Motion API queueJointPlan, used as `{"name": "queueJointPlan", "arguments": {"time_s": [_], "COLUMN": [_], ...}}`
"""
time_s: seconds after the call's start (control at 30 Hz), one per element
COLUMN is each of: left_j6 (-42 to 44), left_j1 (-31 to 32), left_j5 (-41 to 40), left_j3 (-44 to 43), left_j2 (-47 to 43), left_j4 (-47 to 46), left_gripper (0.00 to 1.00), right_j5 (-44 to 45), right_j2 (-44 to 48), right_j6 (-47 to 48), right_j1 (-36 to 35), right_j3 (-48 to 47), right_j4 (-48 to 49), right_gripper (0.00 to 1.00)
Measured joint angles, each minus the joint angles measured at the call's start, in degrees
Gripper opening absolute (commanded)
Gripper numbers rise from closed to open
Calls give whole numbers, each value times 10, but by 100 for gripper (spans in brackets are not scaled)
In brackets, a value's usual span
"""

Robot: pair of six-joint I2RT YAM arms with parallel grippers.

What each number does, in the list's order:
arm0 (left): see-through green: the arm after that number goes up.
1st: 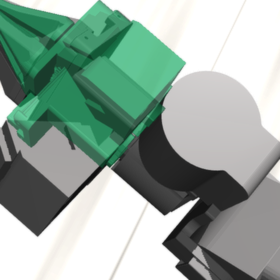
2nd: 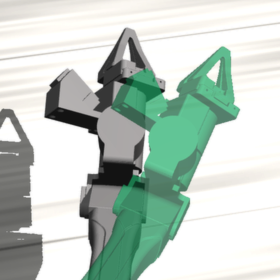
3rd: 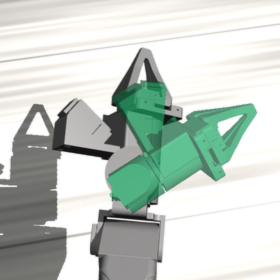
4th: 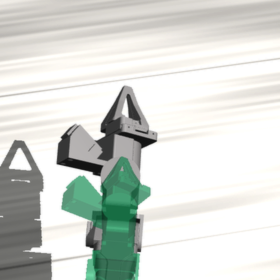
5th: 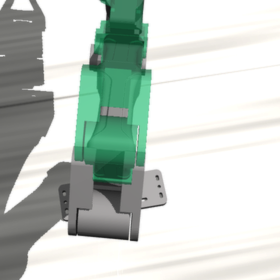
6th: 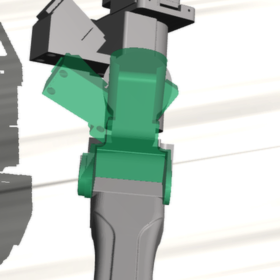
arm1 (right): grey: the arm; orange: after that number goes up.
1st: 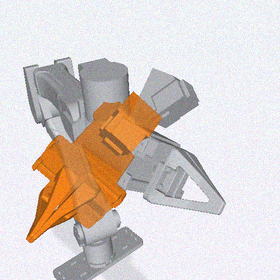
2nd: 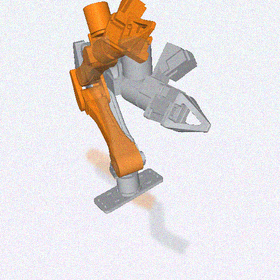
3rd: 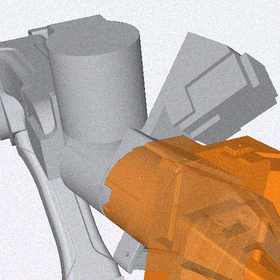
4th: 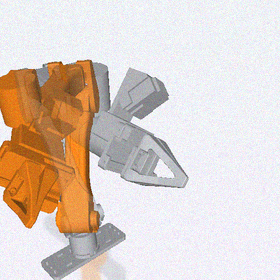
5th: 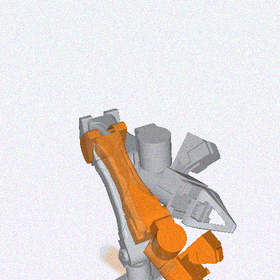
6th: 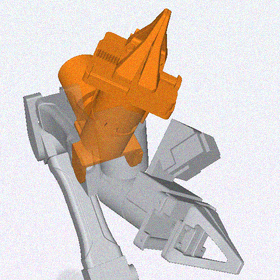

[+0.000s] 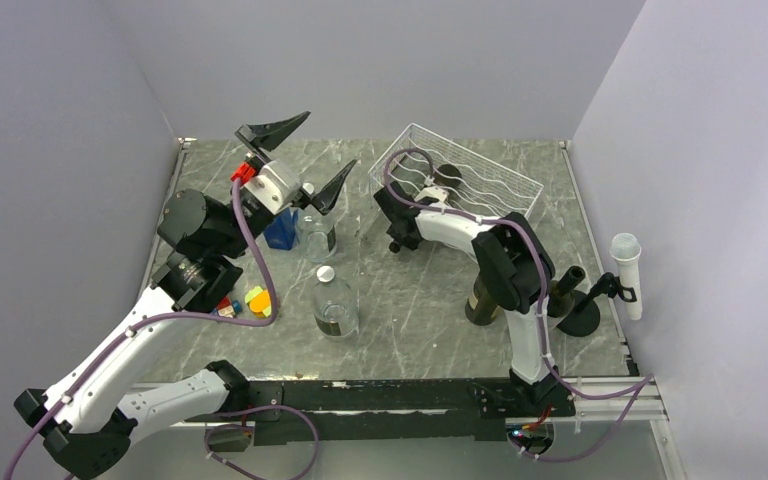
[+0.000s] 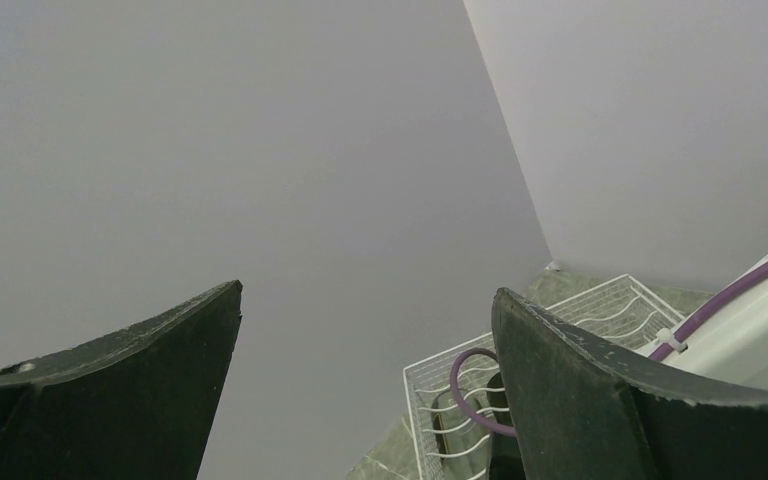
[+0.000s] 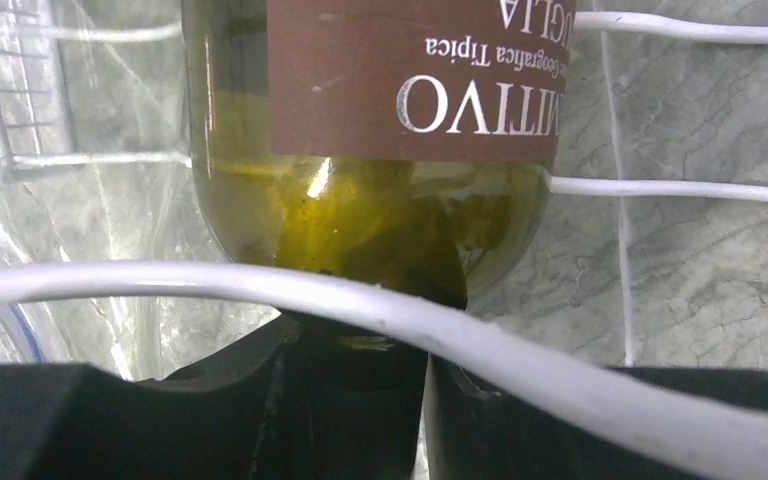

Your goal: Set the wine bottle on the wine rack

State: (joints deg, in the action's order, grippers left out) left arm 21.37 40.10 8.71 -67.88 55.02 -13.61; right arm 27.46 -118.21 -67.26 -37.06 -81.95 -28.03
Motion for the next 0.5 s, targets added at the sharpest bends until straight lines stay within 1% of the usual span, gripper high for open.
{"name": "queueJointPlan", "arguments": {"time_s": [0.03, 0.07, 0.1, 0.17, 0.2, 0.23, 0.27, 0.5], "left_j6": [0, 2, 2, 3, 4, 4, 4, 1], "left_j1": [0, 0, 0, 0, 0, 0, 0, 0], "left_j5": [0, 0, 0, 0, 0, 0, 0, 0], "left_j3": [0, 0, 0, 0, 0, -1, -3, -24], "left_j2": [0, 0, 0, -1, -1, -1, 0, 2], "left_j4": [1, 2, 3, 7, 9, 12, 17, 28], "left_gripper": [99, 99, 99, 99, 99, 99, 99, 99], "right_j5": [-2, -6, -10, -19, -26, -32, -37, -42], "right_j2": [0, 0, 0, 0, -1, -2, -3, -2], "right_j6": [1, 4, 3, 15, 20, 24, 28, 66], "right_j1": [1, 2, 3, 5, 5, 5, 5, 3], "right_j3": [0, 0, -1, -9, -12, -15, -17, -17], "right_j4": [0, 0, 2, 12, 16, 17, 19, 18], "right_gripper": [58, 70, 79, 92, 96, 99, 100, 100]}}
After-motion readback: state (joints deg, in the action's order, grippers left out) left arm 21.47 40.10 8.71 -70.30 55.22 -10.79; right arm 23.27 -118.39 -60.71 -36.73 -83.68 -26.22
